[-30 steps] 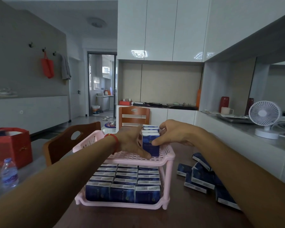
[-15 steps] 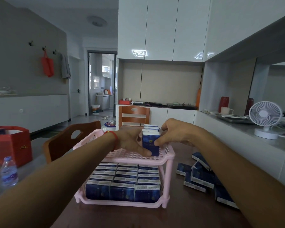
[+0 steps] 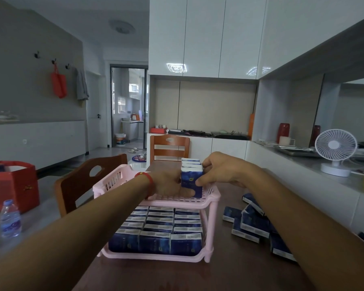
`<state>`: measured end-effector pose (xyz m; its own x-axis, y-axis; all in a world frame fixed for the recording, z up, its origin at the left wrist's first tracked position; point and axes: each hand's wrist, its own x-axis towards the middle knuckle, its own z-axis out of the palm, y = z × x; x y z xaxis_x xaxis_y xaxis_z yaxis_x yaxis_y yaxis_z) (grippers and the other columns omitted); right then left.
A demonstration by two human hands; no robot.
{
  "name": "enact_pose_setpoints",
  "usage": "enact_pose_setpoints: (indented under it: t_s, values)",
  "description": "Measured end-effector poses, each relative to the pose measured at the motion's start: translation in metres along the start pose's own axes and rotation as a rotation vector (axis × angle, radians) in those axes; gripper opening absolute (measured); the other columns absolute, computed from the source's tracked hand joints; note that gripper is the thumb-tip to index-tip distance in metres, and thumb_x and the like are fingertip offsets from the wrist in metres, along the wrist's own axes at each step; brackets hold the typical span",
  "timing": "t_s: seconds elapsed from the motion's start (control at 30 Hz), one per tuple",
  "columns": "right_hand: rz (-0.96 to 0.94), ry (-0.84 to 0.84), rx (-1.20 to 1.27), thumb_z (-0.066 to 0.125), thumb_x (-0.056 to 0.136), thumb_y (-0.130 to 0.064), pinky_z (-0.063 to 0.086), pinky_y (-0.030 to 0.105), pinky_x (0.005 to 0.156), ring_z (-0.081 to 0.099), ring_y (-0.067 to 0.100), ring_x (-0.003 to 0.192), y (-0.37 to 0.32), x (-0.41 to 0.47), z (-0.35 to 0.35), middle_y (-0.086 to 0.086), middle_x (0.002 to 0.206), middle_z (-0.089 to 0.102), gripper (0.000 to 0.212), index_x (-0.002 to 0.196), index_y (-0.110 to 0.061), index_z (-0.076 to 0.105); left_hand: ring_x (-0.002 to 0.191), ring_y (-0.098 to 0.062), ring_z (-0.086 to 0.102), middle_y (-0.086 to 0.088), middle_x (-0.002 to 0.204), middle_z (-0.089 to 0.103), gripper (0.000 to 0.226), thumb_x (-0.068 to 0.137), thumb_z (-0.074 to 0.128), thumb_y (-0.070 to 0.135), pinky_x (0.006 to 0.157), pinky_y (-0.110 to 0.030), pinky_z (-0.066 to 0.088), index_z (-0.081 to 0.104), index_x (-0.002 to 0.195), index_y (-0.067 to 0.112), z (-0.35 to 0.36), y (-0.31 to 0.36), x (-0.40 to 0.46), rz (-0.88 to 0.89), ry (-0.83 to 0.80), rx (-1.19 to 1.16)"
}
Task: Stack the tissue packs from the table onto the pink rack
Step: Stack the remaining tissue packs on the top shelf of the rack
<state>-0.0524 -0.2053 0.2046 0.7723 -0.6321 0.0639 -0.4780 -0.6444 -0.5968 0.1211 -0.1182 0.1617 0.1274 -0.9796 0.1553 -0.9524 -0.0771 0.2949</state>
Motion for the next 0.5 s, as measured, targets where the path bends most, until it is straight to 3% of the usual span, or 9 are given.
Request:
enact_pose_setpoints:
  t_s: [0.1, 0.17, 0.23, 0.3, 0.37, 0.43, 0.5]
  values:
    - [-0.03, 0.053, 0.059, 0.08, 0.082, -0.018, 0.054, 0.035, 0.095, 0.064, 0.019, 0.109, 0.0, -0.014, -0.008, 0.003, 0.115, 0.068, 0.042, 0.119, -0.01, 0.061, 0.111, -0.021, 0.062, 0.002, 0.122, 0.066, 0.072, 0.067, 0.072, 0.064, 0.098, -0.045, 0.053, 0.054, 0.129, 0.032, -0.002, 0.001, -0.006, -0.039, -0.01, -0.066]
    - [-0.052, 0.115, 0.135, 0.076, 0.085, -0.023, 0.053, 0.029, 0.089, 0.065, 0.017, 0.106, 0.008, -0.025, -0.015, 0.002, 0.116, 0.066, 0.045, 0.124, -0.019, 0.054, 0.117, -0.02, 0.057, 0.002, 0.128, 0.06, 0.066, 0.076, 0.075, 0.05, 0.103, -0.046, 0.048, 0.049, 0.134, 0.033, -0.007, 0.003, -0.013, -0.074, -0.042, -0.195]
    - [-0.057, 0.178, 0.209, 0.075, 0.086, -0.024, 0.057, 0.034, 0.091, 0.069, 0.018, 0.102, 0.025, -0.035, -0.02, 0.004, 0.118, 0.068, 0.052, 0.133, -0.013, 0.054, 0.121, -0.021, 0.054, -0.001, 0.133, 0.055, 0.062, 0.084, 0.076, 0.035, 0.107, -0.046, 0.045, 0.046, 0.138, 0.03, -0.014, 0.002, -0.02, -0.13, -0.083, -0.314]
    - [-0.059, 0.223, 0.261, 0.071, 0.089, -0.019, 0.06, 0.034, 0.088, 0.071, 0.018, 0.099, 0.046, -0.049, -0.024, 0.005, 0.112, 0.07, 0.045, 0.131, -0.015, 0.059, 0.119, -0.022, 0.055, -0.003, 0.135, 0.053, 0.065, 0.086, 0.075, 0.029, 0.103, -0.043, 0.049, 0.042, 0.142, 0.028, -0.02, 0.003, -0.031, -0.179, -0.069, -0.368]
    - [-0.053, 0.276, 0.276, 0.068, 0.092, -0.015, 0.061, 0.029, 0.078, 0.072, 0.017, 0.094, 0.068, -0.064, -0.027, 0.005, 0.105, 0.072, 0.03, 0.122, -0.016, 0.065, 0.112, -0.02, 0.059, -0.004, 0.132, 0.056, 0.064, 0.087, 0.073, 0.019, 0.093, -0.037, 0.054, 0.042, 0.142, 0.027, -0.02, 0.008, -0.044, -0.183, 0.103, -0.394]
    - [-0.019, 0.343, 0.289, 0.069, 0.092, -0.015, 0.062, 0.031, 0.073, 0.074, 0.017, 0.086, 0.095, -0.079, -0.028, 0.008, 0.098, 0.075, 0.022, 0.113, -0.014, 0.07, 0.1, -0.014, 0.06, -0.002, 0.119, 0.061, 0.048, 0.087, 0.068, 0.008, 0.08, -0.023, 0.053, 0.052, 0.129, 0.023, -0.011, 0.023, -0.063, -0.143, 0.476, -0.313]
    - [0.036, 0.411, 0.238, 0.07, 0.091, -0.016, 0.063, 0.035, 0.074, 0.073, 0.021, 0.082, 0.127, -0.091, -0.023, 0.009, 0.091, 0.076, 0.017, 0.108, -0.013, 0.072, 0.089, -0.009, 0.059, 0.003, 0.101, 0.062, 0.029, 0.086, 0.063, 0.002, 0.072, -0.015, 0.049, 0.057, 0.108, 0.02, 0.008, 0.051, -0.087, 0.006, 0.822, -0.296]
